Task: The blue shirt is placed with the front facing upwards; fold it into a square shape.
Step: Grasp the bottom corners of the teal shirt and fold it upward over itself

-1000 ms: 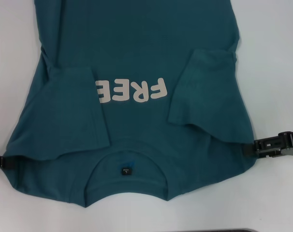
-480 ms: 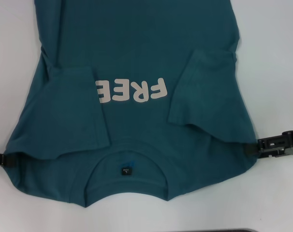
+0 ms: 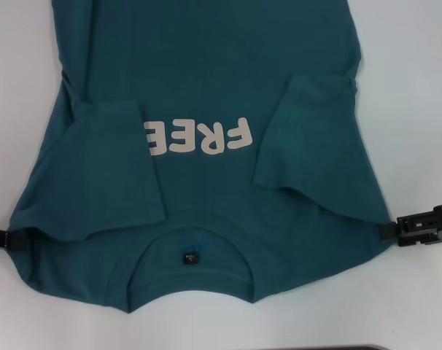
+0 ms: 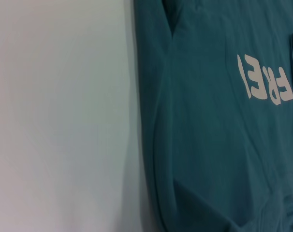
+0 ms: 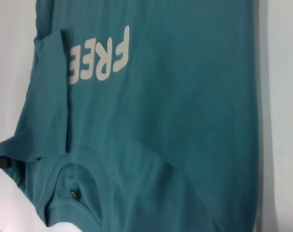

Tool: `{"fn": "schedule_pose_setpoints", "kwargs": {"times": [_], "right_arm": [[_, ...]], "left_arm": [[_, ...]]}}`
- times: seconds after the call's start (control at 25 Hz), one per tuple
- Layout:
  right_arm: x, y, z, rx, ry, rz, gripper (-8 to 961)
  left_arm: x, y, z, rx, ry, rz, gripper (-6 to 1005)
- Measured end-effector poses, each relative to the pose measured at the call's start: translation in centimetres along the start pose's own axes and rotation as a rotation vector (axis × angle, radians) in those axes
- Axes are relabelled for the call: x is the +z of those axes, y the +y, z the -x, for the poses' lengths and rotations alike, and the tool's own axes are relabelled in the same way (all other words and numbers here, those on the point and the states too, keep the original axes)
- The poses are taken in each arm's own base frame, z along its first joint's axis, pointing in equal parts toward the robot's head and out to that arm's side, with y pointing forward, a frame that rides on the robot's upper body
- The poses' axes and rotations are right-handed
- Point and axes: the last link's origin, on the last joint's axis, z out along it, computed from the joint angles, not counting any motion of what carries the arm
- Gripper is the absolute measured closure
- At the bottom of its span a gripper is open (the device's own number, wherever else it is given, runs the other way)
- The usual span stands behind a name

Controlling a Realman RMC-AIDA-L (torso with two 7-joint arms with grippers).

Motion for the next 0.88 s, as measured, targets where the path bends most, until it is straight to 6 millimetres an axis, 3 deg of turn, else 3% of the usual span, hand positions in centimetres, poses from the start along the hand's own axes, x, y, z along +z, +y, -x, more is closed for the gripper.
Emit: {"fn": "schedule_pose_setpoints", "kwargs": {"times": [0.88], "right_arm": [[1.1, 0.8, 0.4, -0.017, 0.017, 0.021, 274]], "left_arm": [[-0.2, 0.0, -0.3, 0.006, 0.001, -0.003, 970]]}}
